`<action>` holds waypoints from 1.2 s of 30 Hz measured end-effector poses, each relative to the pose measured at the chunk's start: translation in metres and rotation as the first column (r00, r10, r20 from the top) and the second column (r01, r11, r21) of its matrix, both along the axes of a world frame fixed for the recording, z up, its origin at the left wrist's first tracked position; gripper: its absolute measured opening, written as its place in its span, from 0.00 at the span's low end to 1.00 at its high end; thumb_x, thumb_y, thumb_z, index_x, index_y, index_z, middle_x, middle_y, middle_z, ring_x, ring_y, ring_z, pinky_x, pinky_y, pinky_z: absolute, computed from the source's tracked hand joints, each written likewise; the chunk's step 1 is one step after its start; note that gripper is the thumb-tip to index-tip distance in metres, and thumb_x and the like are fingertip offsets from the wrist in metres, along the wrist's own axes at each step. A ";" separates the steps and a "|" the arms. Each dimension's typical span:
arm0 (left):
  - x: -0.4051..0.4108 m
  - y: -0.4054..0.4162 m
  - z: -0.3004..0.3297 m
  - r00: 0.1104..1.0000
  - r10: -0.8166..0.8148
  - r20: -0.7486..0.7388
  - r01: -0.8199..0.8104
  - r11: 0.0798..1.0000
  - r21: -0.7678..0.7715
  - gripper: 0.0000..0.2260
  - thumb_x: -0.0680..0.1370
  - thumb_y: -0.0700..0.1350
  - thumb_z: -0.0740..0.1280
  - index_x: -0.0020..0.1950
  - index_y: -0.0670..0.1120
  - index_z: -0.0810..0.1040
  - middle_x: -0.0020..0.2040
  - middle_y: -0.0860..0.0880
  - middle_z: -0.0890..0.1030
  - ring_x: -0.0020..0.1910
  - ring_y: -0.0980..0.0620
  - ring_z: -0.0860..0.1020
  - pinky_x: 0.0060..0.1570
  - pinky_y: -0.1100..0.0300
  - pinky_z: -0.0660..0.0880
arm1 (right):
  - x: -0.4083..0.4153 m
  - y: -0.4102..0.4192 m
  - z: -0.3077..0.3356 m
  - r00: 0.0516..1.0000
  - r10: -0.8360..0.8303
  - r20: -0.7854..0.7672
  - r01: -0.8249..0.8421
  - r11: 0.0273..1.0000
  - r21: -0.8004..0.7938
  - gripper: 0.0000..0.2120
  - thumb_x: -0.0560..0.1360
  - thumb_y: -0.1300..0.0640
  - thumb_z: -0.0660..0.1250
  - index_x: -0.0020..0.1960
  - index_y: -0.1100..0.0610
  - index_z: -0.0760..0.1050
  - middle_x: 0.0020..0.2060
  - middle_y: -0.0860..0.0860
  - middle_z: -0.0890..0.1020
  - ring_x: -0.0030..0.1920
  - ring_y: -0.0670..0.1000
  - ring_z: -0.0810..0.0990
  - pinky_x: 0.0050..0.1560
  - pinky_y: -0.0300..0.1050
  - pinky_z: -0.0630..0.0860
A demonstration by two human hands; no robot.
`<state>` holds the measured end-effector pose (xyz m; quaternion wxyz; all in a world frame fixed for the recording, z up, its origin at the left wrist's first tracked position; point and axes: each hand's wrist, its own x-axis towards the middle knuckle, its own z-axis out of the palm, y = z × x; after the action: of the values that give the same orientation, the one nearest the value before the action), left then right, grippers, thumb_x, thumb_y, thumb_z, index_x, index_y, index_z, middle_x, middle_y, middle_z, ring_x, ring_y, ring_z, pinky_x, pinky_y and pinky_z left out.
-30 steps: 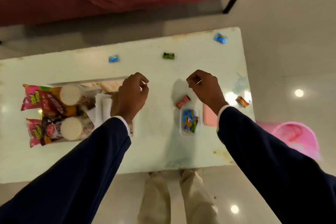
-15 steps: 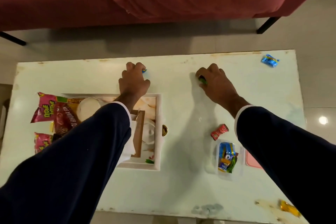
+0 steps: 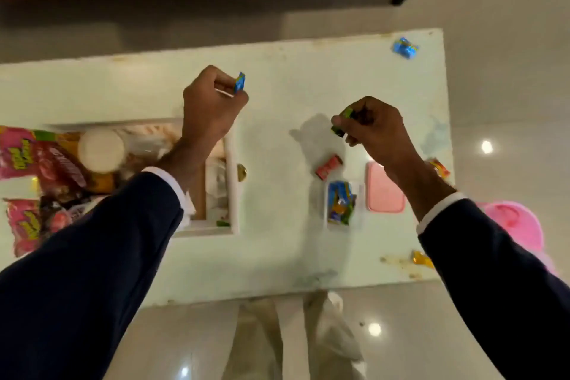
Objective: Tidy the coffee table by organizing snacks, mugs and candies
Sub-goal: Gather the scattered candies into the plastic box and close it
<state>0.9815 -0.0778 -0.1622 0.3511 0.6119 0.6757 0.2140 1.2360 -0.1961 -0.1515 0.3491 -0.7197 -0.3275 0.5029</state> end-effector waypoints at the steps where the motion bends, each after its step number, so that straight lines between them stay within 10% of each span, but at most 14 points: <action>1: 0.014 -0.022 0.009 0.999 -0.008 0.054 0.010 1.000 -0.024 0.06 0.70 0.46 0.73 0.46 0.48 0.80 0.37 0.60 0.81 0.34 0.68 0.78 0.36 0.77 0.69 | 0.004 -0.020 0.007 0.998 -0.053 -0.017 0.052 0.999 -0.012 0.10 0.73 0.60 0.77 0.47 0.64 0.78 0.37 0.55 0.87 0.33 0.50 0.81 0.35 0.42 0.78; 7: 0.075 -0.172 0.014 0.941 -0.245 0.232 0.318 0.875 -0.365 0.05 0.71 0.47 0.71 0.42 0.46 0.82 0.34 0.50 0.83 0.34 0.55 0.80 0.37 0.63 0.73 | -0.003 -0.137 0.020 0.982 -0.189 -0.015 0.184 0.970 -0.161 0.06 0.74 0.60 0.75 0.49 0.56 0.82 0.44 0.54 0.86 0.42 0.49 0.84 0.40 0.41 0.81; 13: 0.090 -0.239 0.004 0.976 -0.072 0.208 0.156 0.892 -0.424 0.07 0.77 0.46 0.73 0.54 0.48 0.86 0.46 0.54 0.84 0.42 0.62 0.81 0.40 0.74 0.73 | -0.023 -0.177 0.017 0.982 -0.181 0.051 0.188 0.945 -0.267 0.08 0.75 0.58 0.75 0.53 0.57 0.80 0.44 0.51 0.85 0.44 0.51 0.86 0.40 0.37 0.82; 17: 0.092 -0.233 0.004 0.982 -0.002 0.187 0.087 0.890 -0.448 0.04 0.76 0.45 0.75 0.50 0.51 0.83 0.43 0.53 0.85 0.43 0.51 0.85 0.46 0.55 0.81 | -0.031 -0.165 0.014 0.983 -0.159 0.097 0.177 0.956 -0.234 0.09 0.74 0.58 0.76 0.52 0.53 0.79 0.41 0.46 0.84 0.39 0.44 0.83 0.37 0.31 0.79; 24: 0.089 -0.215 0.002 0.989 -0.083 0.121 0.116 0.945 -0.304 0.02 0.80 0.47 0.68 0.51 0.51 0.75 0.42 0.53 0.80 0.38 0.60 0.80 0.33 0.72 0.72 | -0.001 -0.175 0.015 0.965 -0.141 0.221 0.194 0.951 -0.240 0.05 0.76 0.55 0.73 0.51 0.52 0.79 0.43 0.48 0.85 0.43 0.45 0.83 0.39 0.31 0.74; 30: 0.096 -0.146 -0.013 0.911 -0.390 -0.133 0.349 0.902 -0.256 0.13 0.76 0.43 0.71 0.61 0.47 0.77 0.59 0.45 0.76 0.56 0.42 0.78 0.57 0.44 0.76 | 0.089 -0.182 0.003 0.829 -0.185 0.528 0.296 0.946 -0.134 0.09 0.75 0.63 0.71 0.55 0.56 0.80 0.54 0.55 0.82 0.48 0.53 0.82 0.51 0.46 0.79; 36: 0.114 -0.103 -0.030 0.836 -0.506 -0.211 0.409 0.832 -0.375 0.17 0.76 0.53 0.74 0.62 0.50 0.78 0.61 0.46 0.76 0.58 0.46 0.79 0.60 0.47 0.75 | 0.143 -0.141 -0.030 0.804 -0.067 0.591 0.180 0.975 -0.134 0.17 0.73 0.56 0.75 0.61 0.54 0.78 0.56 0.53 0.78 0.49 0.48 0.78 0.48 0.44 0.77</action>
<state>1.0957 -0.1804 -0.1918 0.3782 0.7182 0.5780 -0.0838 1.3789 -0.3368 -0.1817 0.1962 -0.8878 -0.3233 0.2621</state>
